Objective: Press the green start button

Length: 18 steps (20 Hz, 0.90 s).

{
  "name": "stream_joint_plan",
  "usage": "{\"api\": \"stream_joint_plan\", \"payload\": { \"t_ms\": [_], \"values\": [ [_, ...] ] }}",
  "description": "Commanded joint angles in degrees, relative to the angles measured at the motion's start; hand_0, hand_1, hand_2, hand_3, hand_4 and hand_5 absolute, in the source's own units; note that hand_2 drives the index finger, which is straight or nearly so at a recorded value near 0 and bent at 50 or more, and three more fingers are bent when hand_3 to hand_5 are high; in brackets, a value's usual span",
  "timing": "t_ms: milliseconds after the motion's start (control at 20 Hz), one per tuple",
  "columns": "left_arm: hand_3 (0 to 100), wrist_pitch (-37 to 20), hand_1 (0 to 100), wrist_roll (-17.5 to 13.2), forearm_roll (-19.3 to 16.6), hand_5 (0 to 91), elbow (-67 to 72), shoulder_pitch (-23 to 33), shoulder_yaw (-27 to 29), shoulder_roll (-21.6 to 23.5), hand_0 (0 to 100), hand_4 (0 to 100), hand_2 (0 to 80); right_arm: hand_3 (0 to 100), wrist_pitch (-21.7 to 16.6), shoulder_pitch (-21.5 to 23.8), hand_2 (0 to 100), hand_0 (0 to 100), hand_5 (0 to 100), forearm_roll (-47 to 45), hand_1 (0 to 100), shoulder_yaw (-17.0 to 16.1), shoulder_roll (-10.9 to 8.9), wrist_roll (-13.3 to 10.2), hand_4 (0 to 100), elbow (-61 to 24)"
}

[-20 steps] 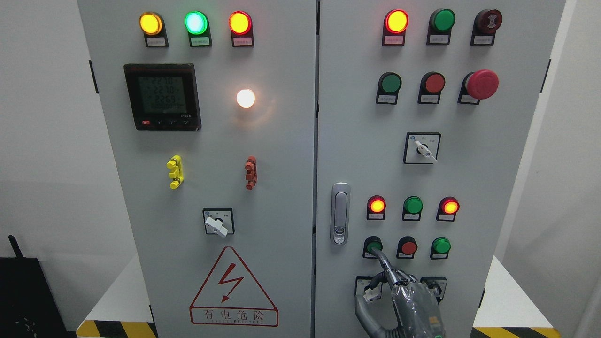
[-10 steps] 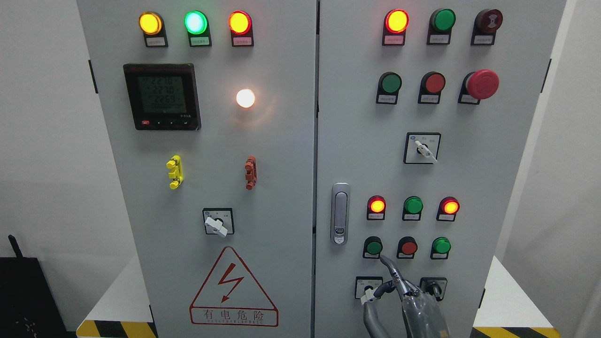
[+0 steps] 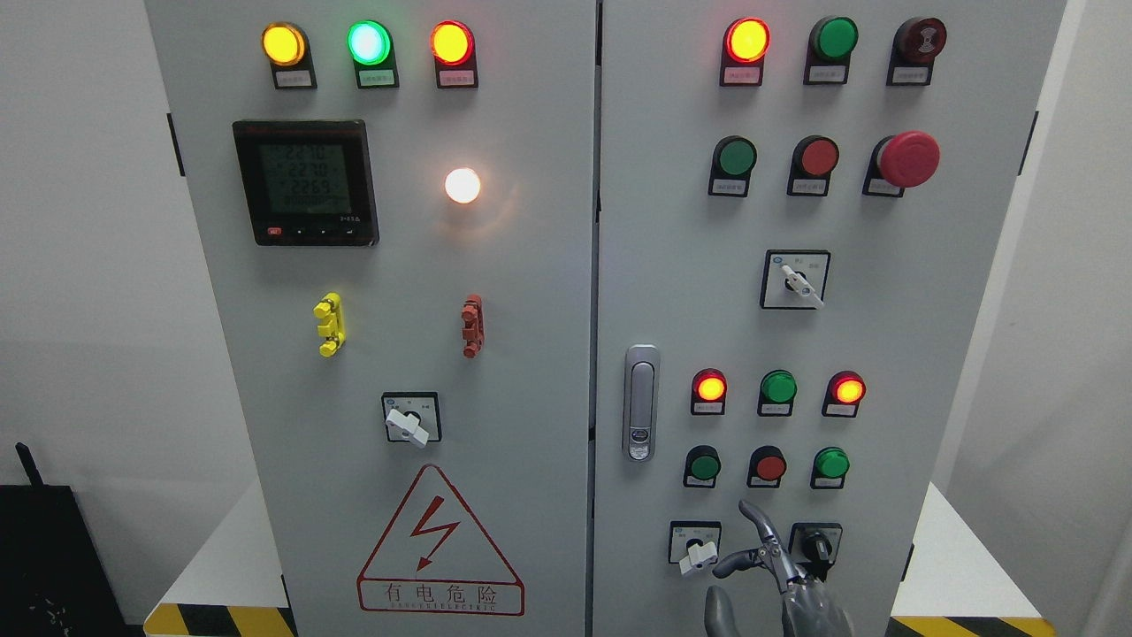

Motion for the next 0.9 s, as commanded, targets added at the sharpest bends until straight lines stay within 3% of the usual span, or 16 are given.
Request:
{"api": "stream_joint_plan", "payload": {
  "t_ms": [0, 100, 200, 350, 450, 600, 850],
  "values": [
    [0, -0.02, 56, 0.00, 0.00, 0.0, 0.00, -0.01, 0.00, 0.00, 12, 0, 0.0, 37, 0.56, 2.97, 0, 74, 19, -7.96, 31, 2.90, -0.02, 0.04, 34, -4.86],
    [0, -0.02, 56, 0.00, 0.00, 0.0, 0.00, -0.01, 0.00, 0.00, 12, 0, 0.0, 28, 1.79, 3.84, 0, 72, 11, -11.20, 28, 3.08, -0.10, 0.30, 24, -5.12],
    [0, -0.02, 56, 0.00, 0.00, 0.0, 0.00, -0.01, 0.00, 0.00, 12, 0, 0.0, 21, 2.15, 5.25, 0, 68, 3, -14.20, 25, 3.69, -0.10, 2.13, 16, -6.17],
    [0, -0.02, 56, 0.00, 0.00, 0.0, 0.00, -0.01, 0.00, 0.00, 12, 0, 0.0, 15, 3.29, 6.57, 0, 63, 0, -16.40, 22, 4.48, -0.28, 2.58, 10, -6.97],
    [0, -0.02, 56, 0.00, 0.00, 0.0, 0.00, -0.01, 0.00, 0.00, 12, 0, 0.0, 10, 3.38, 6.66, 0, 51, 0, -17.98, 21, 4.48, -0.28, 2.58, 2, -7.06],
    [0, -0.02, 56, 0.00, 0.00, 0.0, 0.00, -0.01, 0.00, 0.00, 12, 0, 0.0, 5, 3.38, 6.75, 0, 42, 0, -18.96, 19, 4.74, -0.28, 2.67, 0, -7.06],
    [0, -0.02, 56, 0.00, 0.00, 0.0, 0.00, -0.01, 0.00, 0.00, 12, 0, 0.0, 0, 3.47, 7.27, 0, 37, 0, -21.85, 17, 5.45, -0.28, 2.67, 0, -7.06]
  ]
}}
